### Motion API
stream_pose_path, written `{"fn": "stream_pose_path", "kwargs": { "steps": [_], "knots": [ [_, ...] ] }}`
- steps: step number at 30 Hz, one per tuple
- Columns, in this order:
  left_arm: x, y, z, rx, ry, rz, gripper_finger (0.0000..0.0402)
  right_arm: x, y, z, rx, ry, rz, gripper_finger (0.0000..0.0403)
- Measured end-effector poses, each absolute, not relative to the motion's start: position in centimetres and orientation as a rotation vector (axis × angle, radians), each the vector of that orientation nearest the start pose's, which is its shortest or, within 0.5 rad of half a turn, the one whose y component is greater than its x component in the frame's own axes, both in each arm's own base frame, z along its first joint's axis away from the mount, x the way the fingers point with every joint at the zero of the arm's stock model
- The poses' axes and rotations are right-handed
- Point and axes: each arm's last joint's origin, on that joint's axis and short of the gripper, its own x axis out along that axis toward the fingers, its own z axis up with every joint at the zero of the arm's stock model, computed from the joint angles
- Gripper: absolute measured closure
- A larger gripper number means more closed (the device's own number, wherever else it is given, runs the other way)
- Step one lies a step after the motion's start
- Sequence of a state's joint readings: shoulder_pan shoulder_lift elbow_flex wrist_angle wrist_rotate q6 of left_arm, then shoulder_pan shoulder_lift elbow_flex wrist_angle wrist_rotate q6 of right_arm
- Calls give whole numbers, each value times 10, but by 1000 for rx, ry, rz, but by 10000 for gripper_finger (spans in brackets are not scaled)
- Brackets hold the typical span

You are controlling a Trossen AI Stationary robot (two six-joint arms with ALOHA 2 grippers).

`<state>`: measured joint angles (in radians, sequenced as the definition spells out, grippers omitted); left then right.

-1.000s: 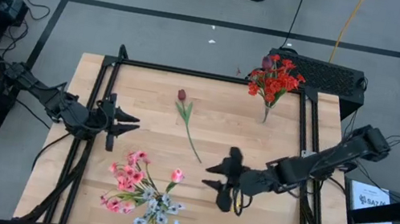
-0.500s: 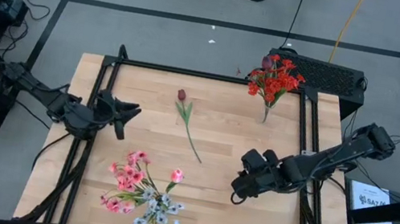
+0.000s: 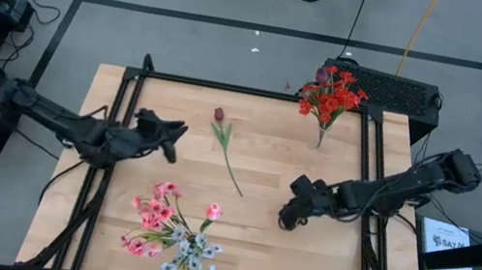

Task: Sort flowers into vase by color
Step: Put the red flower into the transparent vase

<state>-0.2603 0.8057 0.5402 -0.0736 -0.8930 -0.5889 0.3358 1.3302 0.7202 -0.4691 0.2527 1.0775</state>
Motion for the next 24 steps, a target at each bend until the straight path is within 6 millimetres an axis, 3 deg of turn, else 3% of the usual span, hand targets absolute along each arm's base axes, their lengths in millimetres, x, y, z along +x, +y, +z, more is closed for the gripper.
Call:
{"fn": "stream_pose_path", "kwargs": {
  "steps": [7, 15, 24],
  "knots": [
    [206, 2, 244, -437, 94, 736, 301, 203, 47, 190, 676, 847, -424, 273],
    [244, 23, 222, -682, 190, 703, 301, 172, 29, 211, 647, 741, -425, 273],
    [299, 48, 213, -928, 400, 896, 301, 154, 19, 228, 544, 661, -370, 273]
  ]
}}
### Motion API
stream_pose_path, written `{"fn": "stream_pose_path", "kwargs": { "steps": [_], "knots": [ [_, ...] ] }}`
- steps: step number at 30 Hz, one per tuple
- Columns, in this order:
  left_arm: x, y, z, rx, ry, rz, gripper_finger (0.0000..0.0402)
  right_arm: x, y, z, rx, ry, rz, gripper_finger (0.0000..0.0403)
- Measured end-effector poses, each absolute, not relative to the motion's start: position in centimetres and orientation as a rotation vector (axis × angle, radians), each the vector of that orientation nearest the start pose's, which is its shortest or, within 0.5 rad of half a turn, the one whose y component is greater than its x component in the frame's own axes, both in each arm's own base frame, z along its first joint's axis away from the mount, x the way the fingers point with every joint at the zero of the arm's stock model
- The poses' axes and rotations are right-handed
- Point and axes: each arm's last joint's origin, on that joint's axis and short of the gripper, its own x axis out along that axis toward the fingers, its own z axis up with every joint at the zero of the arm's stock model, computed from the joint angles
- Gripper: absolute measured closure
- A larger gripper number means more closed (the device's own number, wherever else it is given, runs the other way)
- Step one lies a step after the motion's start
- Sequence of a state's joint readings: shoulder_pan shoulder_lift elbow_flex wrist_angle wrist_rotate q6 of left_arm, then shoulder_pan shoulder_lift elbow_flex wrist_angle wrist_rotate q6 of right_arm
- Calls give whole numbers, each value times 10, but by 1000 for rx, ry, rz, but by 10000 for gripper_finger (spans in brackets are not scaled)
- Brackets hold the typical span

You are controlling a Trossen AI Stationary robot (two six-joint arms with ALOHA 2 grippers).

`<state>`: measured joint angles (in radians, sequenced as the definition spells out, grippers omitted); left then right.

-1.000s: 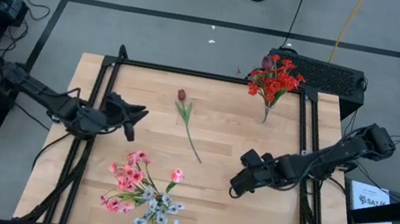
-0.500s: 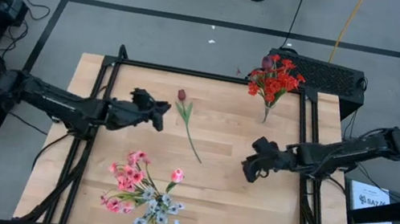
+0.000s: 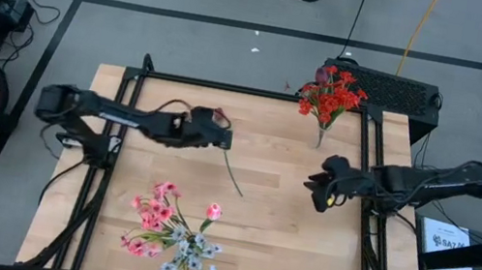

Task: Sort flowers into vase by color
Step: Put the red flower into the transparent vase

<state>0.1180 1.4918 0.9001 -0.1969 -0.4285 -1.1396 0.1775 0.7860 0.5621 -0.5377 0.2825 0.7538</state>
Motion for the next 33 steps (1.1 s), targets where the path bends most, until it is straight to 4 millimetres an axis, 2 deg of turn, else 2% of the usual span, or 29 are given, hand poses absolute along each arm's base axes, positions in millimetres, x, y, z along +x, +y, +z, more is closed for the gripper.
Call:
{"fn": "stream_pose_path", "kwargs": {
  "steps": [6, 9, 13, 20, 26, 33],
  "knots": [
    [326, 72, 201, -1060, 623, 995, 301, 146, 18, 231, 474, 676, -345, 273],
    [338, 82, 192, -1165, 647, 976, 301, 143, 18, 229, 444, 703, -344, 273],
    [341, 89, 178, -1260, 701, 1004, 301, 141, 18, 227, 414, 757, -300, 273],
    [342, 90, 157, -1305, 756, 1079, 301, 138, 19, 225, 340, 801, -241, 273],
    [346, 91, 137, -1316, 781, 1127, 301, 138, 20, 226, 295, 812, -194, 273],
    [349, 92, 127, -1304, 790, 1137, 311, 136, 20, 225, 278, 831, -187, 273]
  ]
}}
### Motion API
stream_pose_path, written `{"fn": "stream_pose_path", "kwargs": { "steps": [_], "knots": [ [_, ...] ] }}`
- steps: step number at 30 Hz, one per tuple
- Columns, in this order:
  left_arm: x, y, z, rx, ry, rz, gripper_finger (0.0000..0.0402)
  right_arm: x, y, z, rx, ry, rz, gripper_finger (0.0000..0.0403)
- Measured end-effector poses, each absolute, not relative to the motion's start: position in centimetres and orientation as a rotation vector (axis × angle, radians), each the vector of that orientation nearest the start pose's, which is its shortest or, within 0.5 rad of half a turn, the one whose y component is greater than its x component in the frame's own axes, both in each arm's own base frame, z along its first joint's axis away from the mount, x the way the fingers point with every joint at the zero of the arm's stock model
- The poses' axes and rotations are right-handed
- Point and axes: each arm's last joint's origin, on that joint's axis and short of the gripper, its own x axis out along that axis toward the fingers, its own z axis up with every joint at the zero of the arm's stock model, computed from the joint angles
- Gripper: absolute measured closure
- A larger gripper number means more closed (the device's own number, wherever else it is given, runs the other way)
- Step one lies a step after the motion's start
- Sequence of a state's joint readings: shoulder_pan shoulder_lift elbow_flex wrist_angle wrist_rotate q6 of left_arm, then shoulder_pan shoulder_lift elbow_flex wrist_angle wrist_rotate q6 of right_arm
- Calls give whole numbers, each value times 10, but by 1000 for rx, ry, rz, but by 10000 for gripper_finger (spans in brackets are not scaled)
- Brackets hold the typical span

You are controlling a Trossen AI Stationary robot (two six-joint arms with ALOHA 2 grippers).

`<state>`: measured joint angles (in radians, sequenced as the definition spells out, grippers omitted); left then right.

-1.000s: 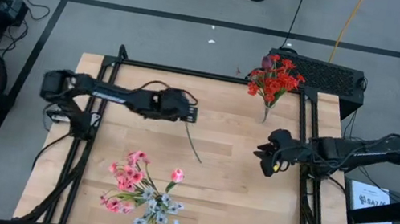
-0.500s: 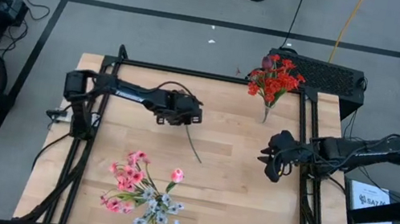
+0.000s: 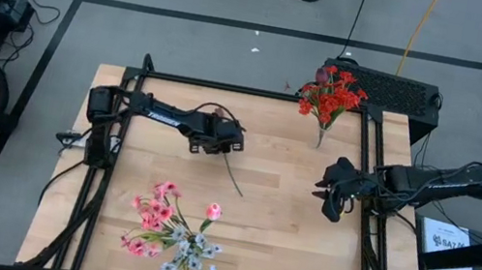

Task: Sort flowers into vase by color
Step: Put the red flower into the transparent vase

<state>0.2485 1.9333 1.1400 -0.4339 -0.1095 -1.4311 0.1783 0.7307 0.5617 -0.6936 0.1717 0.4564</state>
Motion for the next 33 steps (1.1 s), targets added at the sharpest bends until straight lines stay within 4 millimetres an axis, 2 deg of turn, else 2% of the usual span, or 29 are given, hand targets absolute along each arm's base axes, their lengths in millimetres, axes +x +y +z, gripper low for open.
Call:
{"fn": "stream_pose_path", "kwargs": {
  "steps": [7, 11, 15, 24, 27, 33],
  "knots": [
    [348, 95, 126, -1233, 798, 1131, 392, 136, 21, 224, 304, 842, -155, 273],
    [350, 98, 128, -1151, 821, 1040, 396, 136, 20, 224, 293, 834, -176, 273],
    [356, 97, 141, -1062, 783, 913, 399, 137, 18, 225, 255, 808, -242, 273],
    [370, 83, 222, -761, 439, 526, 401, 143, 17, 232, 337, 689, -297, 273],
    [372, 75, 252, -648, 296, 409, 401, 150, 19, 240, 367, 589, -271, 273],
    [370, 59, 290, -387, 98, 257, 401, 162, 20, 262, 334, 335, -220, 273]
  ]
}}
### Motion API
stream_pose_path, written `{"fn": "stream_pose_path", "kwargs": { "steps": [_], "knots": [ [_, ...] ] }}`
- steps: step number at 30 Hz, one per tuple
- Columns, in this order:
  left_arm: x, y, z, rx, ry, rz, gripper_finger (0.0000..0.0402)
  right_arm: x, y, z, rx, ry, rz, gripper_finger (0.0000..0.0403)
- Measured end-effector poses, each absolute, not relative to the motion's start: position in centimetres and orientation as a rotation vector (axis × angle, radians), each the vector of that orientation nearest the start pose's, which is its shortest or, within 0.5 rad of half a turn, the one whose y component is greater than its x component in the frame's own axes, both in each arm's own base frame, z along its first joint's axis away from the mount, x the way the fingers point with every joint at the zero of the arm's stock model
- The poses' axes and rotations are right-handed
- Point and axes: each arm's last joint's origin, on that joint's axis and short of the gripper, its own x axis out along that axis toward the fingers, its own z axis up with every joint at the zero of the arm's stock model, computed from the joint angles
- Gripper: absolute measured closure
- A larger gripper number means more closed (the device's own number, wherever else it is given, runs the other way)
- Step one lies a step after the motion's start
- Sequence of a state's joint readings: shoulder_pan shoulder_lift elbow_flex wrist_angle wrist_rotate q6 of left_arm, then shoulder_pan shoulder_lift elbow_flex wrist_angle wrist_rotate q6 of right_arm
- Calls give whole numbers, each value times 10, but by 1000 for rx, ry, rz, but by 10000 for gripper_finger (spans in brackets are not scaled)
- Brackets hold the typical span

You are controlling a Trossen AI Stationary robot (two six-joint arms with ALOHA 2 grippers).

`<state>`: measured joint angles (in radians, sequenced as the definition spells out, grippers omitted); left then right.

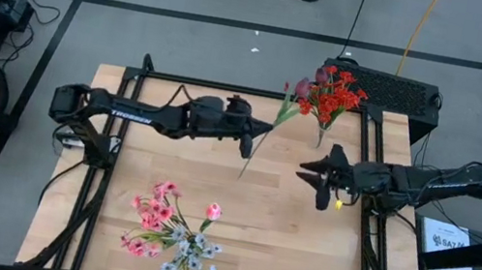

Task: Sort flowers into vase by color
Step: Put the red flower into the transparent vase

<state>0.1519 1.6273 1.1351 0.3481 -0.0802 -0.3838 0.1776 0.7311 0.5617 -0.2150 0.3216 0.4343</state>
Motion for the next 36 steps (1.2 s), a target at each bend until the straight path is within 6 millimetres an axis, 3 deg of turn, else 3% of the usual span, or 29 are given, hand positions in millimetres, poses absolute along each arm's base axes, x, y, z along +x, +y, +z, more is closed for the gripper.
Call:
{"fn": "stream_pose_path", "kwargs": {
  "steps": [7, 13, 27, 36],
  "knots": [
    [372, 50, 308, -324, -62, 133, 401, 168, 16, 291, 197, 41, -271, 273],
    [372, 49, 313, -317, -107, 70, 401, 170, 9, 308, 203, -142, -304, 268],
    [372, 46, 315, -310, -111, -14, 401, 210, -2, 301, 243, -251, -325, 184],
    [372, 46, 315, -309, -104, -31, 401, 220, -11, 301, 294, -290, -352, 172]
  ]
}}
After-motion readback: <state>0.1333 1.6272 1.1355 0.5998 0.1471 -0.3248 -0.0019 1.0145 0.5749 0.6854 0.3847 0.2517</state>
